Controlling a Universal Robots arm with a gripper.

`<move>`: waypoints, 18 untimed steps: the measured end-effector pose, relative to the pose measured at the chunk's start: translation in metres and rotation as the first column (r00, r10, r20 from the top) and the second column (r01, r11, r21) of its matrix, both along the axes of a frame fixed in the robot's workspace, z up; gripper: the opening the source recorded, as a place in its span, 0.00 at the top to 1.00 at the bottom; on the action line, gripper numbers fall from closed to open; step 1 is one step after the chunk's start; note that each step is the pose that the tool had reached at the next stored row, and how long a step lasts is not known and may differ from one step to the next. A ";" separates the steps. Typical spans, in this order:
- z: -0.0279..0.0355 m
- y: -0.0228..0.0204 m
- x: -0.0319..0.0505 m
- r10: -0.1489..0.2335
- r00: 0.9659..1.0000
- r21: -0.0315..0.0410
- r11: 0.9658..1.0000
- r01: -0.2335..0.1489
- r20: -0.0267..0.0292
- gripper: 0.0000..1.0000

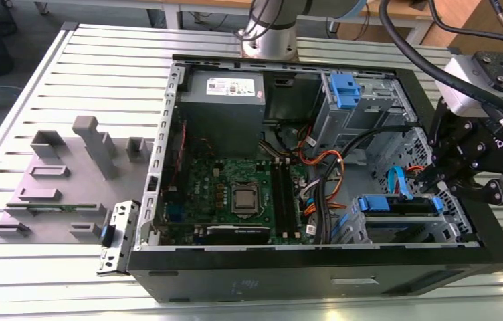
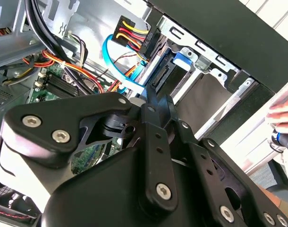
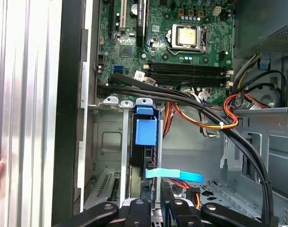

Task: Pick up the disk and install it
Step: 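Insert the second disk wire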

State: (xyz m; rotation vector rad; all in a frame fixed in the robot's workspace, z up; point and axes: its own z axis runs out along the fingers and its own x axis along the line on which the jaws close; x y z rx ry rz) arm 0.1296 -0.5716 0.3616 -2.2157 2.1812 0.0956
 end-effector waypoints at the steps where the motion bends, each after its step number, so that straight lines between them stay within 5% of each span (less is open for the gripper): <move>1: 0.0000 0.0000 0.0000 0.000 1.000 0.000 1.000 0.000 0.000 0.76; 9: -0.0005 0.0040 0.0000 0.000 1.000 0.000 1.000 0.000 0.000 0.76; 18: -0.0034 0.0177 0.0008 0.000 1.000 0.000 1.000 0.000 0.000 0.76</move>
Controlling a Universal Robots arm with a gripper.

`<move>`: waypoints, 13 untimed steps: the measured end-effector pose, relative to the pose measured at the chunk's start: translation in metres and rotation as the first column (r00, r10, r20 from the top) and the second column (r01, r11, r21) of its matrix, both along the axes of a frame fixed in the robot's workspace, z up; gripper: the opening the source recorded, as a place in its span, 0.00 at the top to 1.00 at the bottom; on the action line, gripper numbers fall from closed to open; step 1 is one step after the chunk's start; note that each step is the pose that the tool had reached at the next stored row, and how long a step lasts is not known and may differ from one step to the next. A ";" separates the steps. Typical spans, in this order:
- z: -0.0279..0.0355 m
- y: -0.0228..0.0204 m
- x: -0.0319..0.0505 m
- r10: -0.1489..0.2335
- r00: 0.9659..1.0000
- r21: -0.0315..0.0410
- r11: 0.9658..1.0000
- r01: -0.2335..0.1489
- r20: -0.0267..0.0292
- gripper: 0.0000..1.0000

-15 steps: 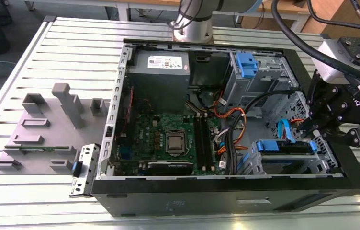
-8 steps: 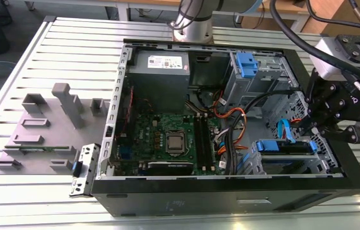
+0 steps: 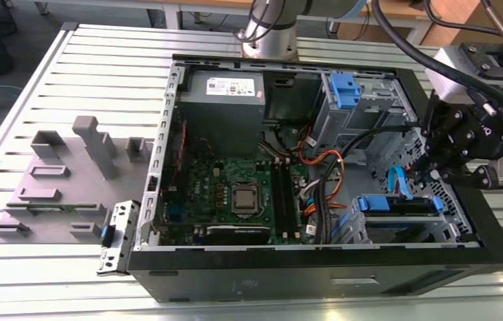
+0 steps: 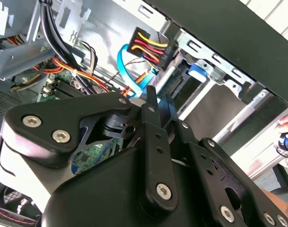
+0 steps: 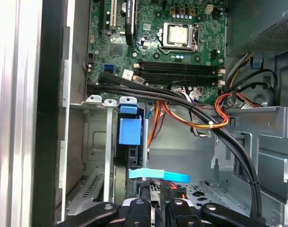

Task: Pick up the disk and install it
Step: 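Insert the second disk wire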

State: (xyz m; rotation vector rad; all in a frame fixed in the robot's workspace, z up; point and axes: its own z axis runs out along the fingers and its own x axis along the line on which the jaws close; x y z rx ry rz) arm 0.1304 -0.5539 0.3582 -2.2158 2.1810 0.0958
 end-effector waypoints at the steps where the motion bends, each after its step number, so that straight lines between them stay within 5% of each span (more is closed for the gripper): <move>1: -0.0005 0.0015 0.0004 0.000 1.000 0.000 1.000 0.000 0.000 0.76; 6: -0.0025 0.0081 0.0037 0.000 1.000 0.000 1.000 0.000 0.000 0.76; 13: -0.0030 0.0084 0.0089 0.000 1.000 -0.001 1.000 0.000 -0.002 0.76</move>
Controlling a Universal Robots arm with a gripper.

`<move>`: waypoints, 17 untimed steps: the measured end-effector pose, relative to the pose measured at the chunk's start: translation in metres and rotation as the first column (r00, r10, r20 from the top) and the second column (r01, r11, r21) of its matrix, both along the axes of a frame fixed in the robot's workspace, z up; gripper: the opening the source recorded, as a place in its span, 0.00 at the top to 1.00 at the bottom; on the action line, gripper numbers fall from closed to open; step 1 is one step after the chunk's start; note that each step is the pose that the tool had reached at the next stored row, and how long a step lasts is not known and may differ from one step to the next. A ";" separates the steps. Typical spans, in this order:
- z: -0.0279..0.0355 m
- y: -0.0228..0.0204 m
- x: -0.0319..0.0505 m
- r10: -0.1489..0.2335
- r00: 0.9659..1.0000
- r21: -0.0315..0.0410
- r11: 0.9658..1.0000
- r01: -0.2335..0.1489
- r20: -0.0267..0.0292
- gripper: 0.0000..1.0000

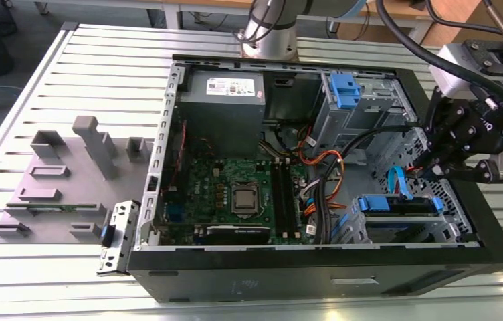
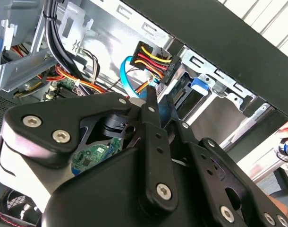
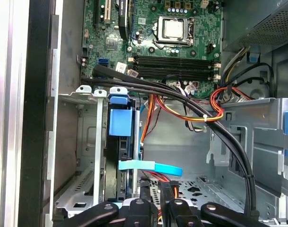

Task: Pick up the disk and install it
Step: 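Insert the second disk wire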

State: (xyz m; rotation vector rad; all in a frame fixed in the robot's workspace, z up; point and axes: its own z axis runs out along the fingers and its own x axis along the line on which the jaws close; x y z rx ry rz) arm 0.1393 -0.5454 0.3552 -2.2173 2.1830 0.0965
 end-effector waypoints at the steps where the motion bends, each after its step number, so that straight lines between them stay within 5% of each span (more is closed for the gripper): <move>1: 0.0000 0.0000 0.0000 0.000 1.000 0.000 1.000 0.000 0.000 0.76; 5: 0.0000 0.0000 0.0001 0.000 1.000 0.000 1.000 0.000 0.000 0.75; 8: 0.0000 0.0000 0.0001 0.000 1.000 0.000 1.000 0.000 0.000 0.64; 17: -0.0048 0.0009 0.0089 0.000 1.000 0.000 1.000 0.000 0.000 0.64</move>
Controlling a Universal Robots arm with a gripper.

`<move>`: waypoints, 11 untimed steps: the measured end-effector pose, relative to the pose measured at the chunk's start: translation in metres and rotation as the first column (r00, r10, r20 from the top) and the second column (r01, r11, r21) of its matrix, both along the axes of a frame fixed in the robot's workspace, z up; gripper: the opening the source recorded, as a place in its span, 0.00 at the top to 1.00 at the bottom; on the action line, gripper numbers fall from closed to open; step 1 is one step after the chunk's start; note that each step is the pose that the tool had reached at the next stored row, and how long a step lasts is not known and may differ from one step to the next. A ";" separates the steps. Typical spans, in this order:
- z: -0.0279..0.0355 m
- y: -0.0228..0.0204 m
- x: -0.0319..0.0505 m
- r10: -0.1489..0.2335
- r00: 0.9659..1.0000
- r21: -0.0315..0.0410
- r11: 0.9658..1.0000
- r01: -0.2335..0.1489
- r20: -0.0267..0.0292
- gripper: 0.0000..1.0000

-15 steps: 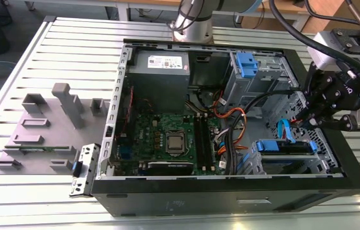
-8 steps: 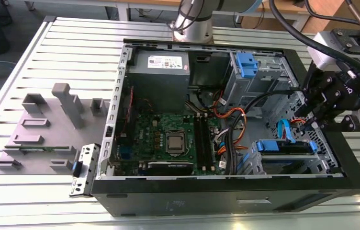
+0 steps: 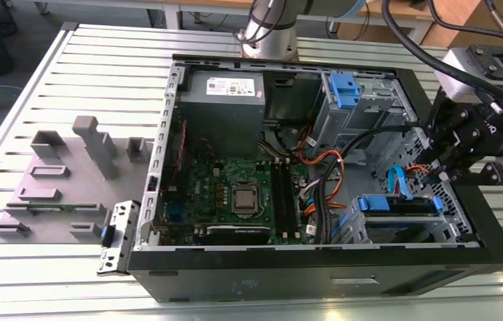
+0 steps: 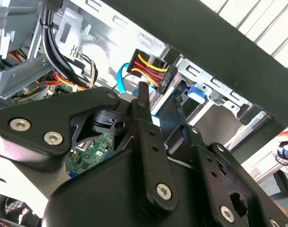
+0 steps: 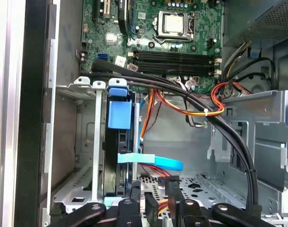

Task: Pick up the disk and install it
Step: 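Insert the second disk wire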

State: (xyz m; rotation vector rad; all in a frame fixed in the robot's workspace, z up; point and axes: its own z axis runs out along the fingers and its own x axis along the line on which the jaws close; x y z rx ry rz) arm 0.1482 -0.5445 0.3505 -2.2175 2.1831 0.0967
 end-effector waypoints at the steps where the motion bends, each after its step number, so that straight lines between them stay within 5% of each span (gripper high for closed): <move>1: -0.0004 0.0001 0.0013 0.000 1.000 0.000 1.000 0.000 0.000 0.64; 11: -0.0032 0.0018 0.0157 0.000 1.000 -0.001 1.000 0.000 -0.005 0.64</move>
